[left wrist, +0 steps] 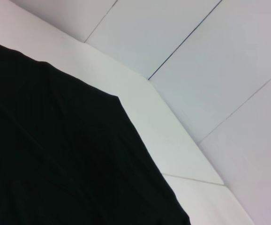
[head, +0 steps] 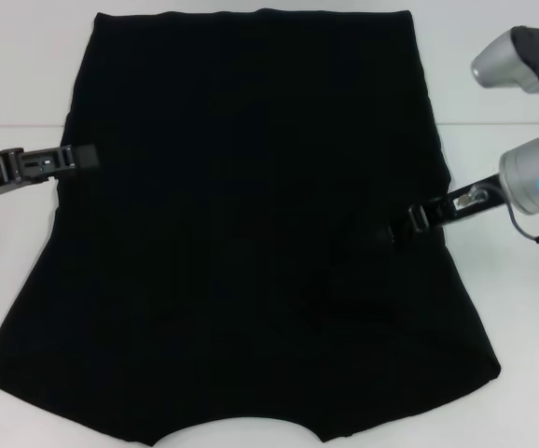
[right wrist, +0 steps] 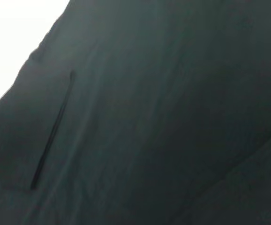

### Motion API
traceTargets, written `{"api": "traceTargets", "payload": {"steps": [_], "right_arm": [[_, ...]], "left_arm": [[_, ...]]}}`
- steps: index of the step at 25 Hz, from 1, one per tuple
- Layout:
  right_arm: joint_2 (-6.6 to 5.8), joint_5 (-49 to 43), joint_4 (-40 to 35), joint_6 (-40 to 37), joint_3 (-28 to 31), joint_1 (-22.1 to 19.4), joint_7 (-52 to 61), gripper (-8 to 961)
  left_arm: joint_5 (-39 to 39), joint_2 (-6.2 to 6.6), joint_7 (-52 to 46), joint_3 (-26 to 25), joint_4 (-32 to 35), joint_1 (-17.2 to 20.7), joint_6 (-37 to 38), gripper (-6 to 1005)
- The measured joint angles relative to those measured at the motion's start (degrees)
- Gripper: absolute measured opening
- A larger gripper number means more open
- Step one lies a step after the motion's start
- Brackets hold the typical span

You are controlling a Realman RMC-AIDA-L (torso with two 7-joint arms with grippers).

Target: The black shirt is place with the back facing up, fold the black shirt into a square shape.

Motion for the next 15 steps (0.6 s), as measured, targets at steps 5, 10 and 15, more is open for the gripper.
{"api": "traceTargets", "payload": {"steps": [5, 10, 15], "right_arm": [[-1.11, 0.4, -0.5, 0.5, 5.9, -0.5, 3.3, 237], [-3.30, 0.9, -0.8, -1.7, 12.3, -1.3, 5.2, 427], [-4.80, 2.2, -0.8, -3.2, 15.0, -2.1, 5.3, 645]], "left_arm": [[1.1, 1.74, -3.3, 0.9, -1.2, 0.5, 2.3, 689], [9.4, 5.76, -12.5, 4.2, -1.4, 2.6, 8.1, 688], [17.1, 5.75, -15.9, 3.9, 0.0, 4.3, 8.0, 663]]}}
